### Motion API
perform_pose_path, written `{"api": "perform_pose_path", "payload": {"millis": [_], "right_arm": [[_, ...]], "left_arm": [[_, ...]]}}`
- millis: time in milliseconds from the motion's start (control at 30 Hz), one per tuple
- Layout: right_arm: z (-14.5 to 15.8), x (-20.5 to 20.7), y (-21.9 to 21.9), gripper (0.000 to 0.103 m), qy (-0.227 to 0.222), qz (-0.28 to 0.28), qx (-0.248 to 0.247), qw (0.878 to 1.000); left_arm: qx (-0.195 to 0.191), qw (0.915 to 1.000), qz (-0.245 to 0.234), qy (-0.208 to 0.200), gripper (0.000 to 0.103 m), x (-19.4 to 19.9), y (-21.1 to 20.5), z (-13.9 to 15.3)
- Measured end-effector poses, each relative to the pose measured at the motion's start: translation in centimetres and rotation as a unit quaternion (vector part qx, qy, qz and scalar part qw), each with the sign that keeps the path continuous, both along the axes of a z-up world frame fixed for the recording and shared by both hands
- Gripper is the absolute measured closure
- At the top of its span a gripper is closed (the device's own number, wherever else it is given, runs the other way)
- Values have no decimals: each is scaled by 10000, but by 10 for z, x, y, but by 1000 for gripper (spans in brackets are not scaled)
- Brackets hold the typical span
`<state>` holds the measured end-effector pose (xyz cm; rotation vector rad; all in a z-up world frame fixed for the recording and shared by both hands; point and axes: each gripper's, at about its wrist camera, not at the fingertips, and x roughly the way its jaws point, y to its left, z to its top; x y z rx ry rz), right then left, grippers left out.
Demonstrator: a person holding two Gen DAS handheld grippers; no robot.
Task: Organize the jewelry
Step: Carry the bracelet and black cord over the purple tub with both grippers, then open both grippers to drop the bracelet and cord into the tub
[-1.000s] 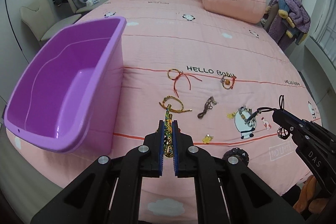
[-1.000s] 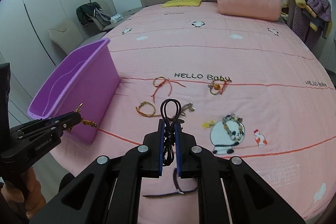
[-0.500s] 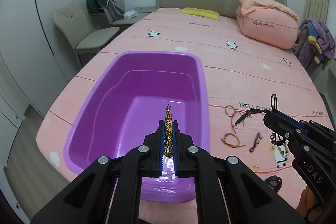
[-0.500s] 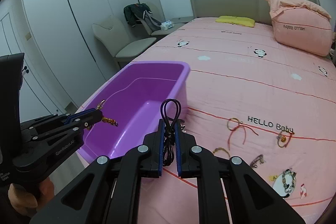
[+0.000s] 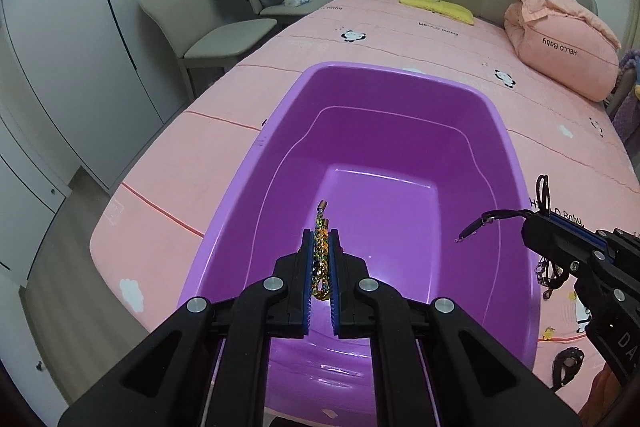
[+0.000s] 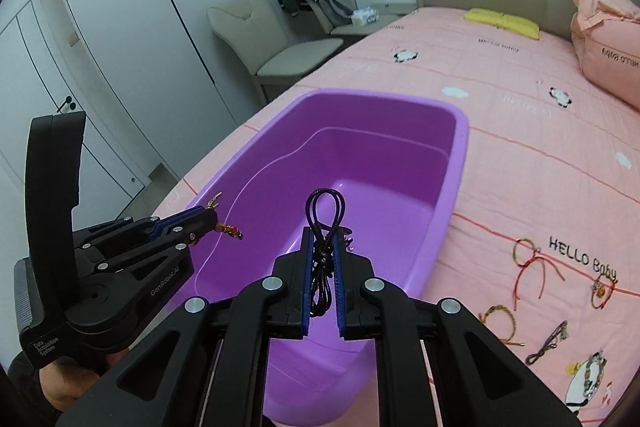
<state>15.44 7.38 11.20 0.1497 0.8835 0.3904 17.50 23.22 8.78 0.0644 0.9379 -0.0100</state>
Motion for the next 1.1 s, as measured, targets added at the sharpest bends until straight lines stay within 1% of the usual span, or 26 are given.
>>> {"api": "perform_pose_path", "payload": {"millis": [167,300,467,733,933,967,1000,1033,1067,1100], "right_arm": [[-15,14,14,94,302,84,-110,9994],[-28,23,21,94,459,84,-193,9987],[-42,29,20,94,654,6,-158,9977],[-53,33,21,93,712,-9,-297,9970],[-54,35,20,93,725,-59,-342,9968],[-54,35,19,93,708,-65,-331,9969],[-53,35,19,84,679,-64,-335,9971],[-52,34,19,56,652,-85,-378,9971],[-49,33,19,44,596,-116,-394,9974],[-47,31,17,36,519,-153,-397,9977]], "left_arm": [[-28,9996,-17,275,95,9,8,-16],[-1,9993,-19,363,95,10,10,-23],[20,9989,15,467,94,17,10,-33],[71,9981,33,614,94,20,10,-44],[153,9981,78,597,94,20,10,-46],[184,9981,87,587,91,20,11,-46],[216,9980,94,587,75,20,11,-46],[230,9981,109,567,60,19,11,-45],[228,9984,136,499,33,18,12,-43],[222,9988,158,398,29,15,13,-40]]}}
